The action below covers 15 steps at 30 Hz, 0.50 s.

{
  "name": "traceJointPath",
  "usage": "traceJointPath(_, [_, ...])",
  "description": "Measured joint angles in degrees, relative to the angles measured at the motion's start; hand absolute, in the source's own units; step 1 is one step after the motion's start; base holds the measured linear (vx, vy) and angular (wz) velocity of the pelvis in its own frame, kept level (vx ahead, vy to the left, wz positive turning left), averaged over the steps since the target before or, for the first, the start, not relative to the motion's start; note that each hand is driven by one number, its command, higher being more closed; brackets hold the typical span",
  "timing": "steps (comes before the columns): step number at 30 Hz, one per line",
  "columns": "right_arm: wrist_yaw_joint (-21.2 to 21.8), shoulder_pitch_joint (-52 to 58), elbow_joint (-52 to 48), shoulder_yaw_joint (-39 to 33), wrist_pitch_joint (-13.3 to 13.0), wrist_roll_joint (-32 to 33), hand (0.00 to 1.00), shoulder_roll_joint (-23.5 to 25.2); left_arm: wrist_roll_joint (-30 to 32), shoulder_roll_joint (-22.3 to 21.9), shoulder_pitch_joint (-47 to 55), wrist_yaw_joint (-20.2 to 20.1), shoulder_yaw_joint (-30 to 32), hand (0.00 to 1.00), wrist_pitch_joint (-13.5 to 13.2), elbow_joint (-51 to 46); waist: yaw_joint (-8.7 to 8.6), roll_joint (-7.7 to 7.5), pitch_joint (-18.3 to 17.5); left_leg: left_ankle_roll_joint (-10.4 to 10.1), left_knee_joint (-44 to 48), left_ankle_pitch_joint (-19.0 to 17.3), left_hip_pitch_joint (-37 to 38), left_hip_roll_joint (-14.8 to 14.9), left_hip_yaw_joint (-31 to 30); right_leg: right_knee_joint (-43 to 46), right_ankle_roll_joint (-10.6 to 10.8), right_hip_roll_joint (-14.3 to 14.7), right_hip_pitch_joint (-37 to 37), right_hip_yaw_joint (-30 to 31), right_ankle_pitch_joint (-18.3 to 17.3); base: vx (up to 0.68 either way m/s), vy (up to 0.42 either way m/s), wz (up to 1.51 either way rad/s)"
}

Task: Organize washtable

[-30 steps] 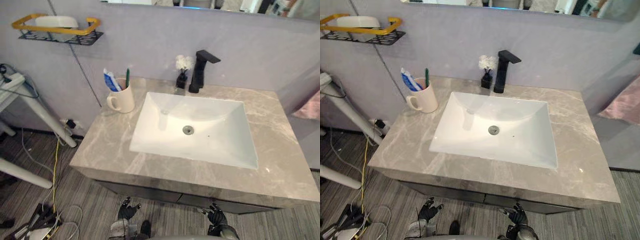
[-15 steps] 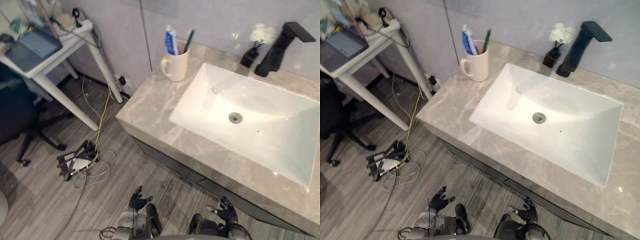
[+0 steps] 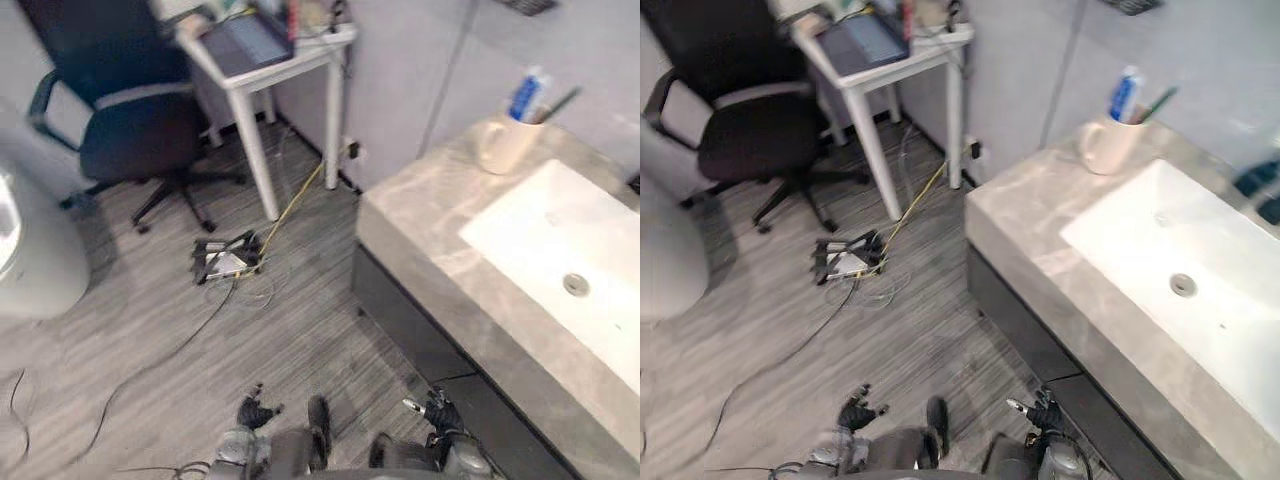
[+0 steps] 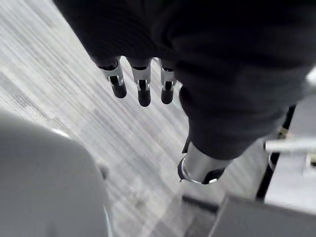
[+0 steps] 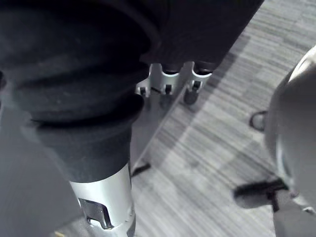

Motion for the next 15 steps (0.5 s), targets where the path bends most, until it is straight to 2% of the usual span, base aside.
traceJointPath(1, [-0.02, -0.36, 1.68, 0.09, 0.42, 0.65, 0.0, -0.1, -0.73, 0.17, -0.33, -0.11, 1.63, 0.0, 0.18, 0.66, 0.3, -0.98, 0.85, 1.16, -1.04, -0.62, 1.99, -1.92, -2.74, 4.17, -0.18, 0.41, -0.88, 3.21, 0.19, 0.07, -0.057, 0.94])
traceJointPath(2, [0.09, -0.44, 2.17, 0.38, 0.43, 0.75, 0.0, -0.03, -0.91, 0.09, -0.43, 0.14, 2.49, 0.0, 0.23, 0.91, 0.64, -1.79, 0.62, 1.72, -2.37, 0.15, 2.54, -3.26, -4.46, 6.27, -1.64, 0.69, -2.07, 4.52, 1.13, 0.05, -0.013, 0.9])
traceJointPath(3, [0.23, -0.68, 2.52, 0.38, 0.41, 1.03, 0.0, 0.21, -0.91, -0.58, -0.67, 0.25, 3.64, 0.0, 0.31, 0.96, 0.92, -2.65, 0.19, 2.38, -3.82, 0.62, 3.02, -3.63, -6.51, 7.52, -1.73, 1.96, -3.87, 5.62, 0.77, 0.13, -0.039, 1.08])
traceJointPath(4, [0.78, -0.42, 2.49, 0.38, 0.3, 1.17, 0.0, 0.39, -1.07, -1.74, -1.13, 0.04, 5.06, 0.0, 0.36, 1.34, 1.21, -1.52, 0.72, 3.21, -4.22, 1.1, 3.11, -3.48, -10.06, 7.72, -1.07, 5.59, -7.58, 7.38, 0.37, 0.13, -0.009, 1.14])
traceJointPath(5, [1.12, -0.44, 2.39, 0.42, 0.3, 1.27, 0.0, -0.01, -1.1, -1.89, -1.37, -0.09, 5.5, 0.0, 0.57, 1.36, 1.22, -2.07, 0.43, 3.21, -4.24, 1.08, 3.3, -3.49, -11.51, 7.78, -1.05, 6.35, -8.99, 8.21, 0.41, 0.26, -0.022, 1.24])
traceJointPath(6, [1.23, -0.21, 2.28, 0.38, 0.29, 1.71, 0.0, 0.37, -1.3, -2.1, -1.49, -0.16, 5.79, 0.0, 0.96, 1.39, 1.41, -1.29, 0.91, 3.2, -5.08, 1.03, 4.67, -3.7, -14.42, 7.64, -0.94, 8.25, -11.58, 9.97, 0.72, 0.23, -0.021, 0.98])
traceJointPath(8, [1.23, 1.05, -0.14, 0.44, 0.18, 2.02, 0.0, 0.58, -2.21, -3.14, -1.65, -0.16, 6.33, 0.0, 1.21, 1.38, 1.14, -1.24, 0.92, 2.73, -6.89, 0.99, 8.17, -4.17, -19.92, 7.35, -0.67, 9.59, -14.17, 13.56, 2.63, 0.35, -0.05, 1.56])
traceJointPath(10, [1.24, 2.78, -1.44, 0.67, 0.05, 2.63, 0.0, 0.82, -2.2, -4.62, -1.99, -0.24, 7.11, 0.0, 1.1, 1.25, 1.22, -1.74, 0.52, 2.1, -7.17, -0.57, 11.75, -5.17, -26.67, 5.48, -0.72, 7.9, -14.66, 13.92, 5.26, 0.41, -0.096, 1.99])
traceJointPath(11, [1.33, 3.37, -1.48, 0.96, 0.11, 2.56, 0.0, 0.87, -2.22, -5.45, -1.69, -0.27, 7.94, 0.0, 1.03, 0.86, 1.58, -2.2, -0.34, 1.63, -5.6, -2.39, 12.67, -5.62, -29.85, 4.57, -1.37, 5.49, -14.2, 11.2, 10.52, 0.48, -0.165, 1.51])
traceJointPath(12, [1.34, 3.7, -1.45, 1.3, 0.11, 2.43, 0.0, 0.78, -2.23, -5.64, -1.49, -0.26, 8.12, 0.0, 1.02, 0.68, 2.12, -2.3, -1.21, 1.06, -4.64, -2.93, 12.48, -5.61, -30.34, 4.65, -3.44, 4.74, -14.02, 9.31, 12.55, 0.49, -0.177, 1.48])
traceJointPath(14, [1.38, 3.56, -2.02, 1.53, 0.19, 2.0, 0.0, 0.21, -2.73, -6.75, -1.55, -0.24, 8.47, 0.0, 1.09, -0.08, 2.73, -1.91, -2.24, -1.08, -0.21, -2.25, 10.22, -4.69, -28.79, 3.64, -4.85, 4.22, -12.6, 5.11, 11.96, 0.44, -0.154, 1.2])
traceJointPath(15, [1.35, 3.52, -2.32, 1.57, 0.2, 1.52, 0.0, -0.02, -2.95, -7.9, -0.95, -0.23, 9.14, 0.0, 1.15, -1.38, 2.57, -1.36, -2.15, -4.55, 2.1, 0.08, 9.11, -3.94, -25.82, 3.38, -5.61, 3.47, -10.59, 3.27, 11.95, 0.44, -0.155, 1.06])
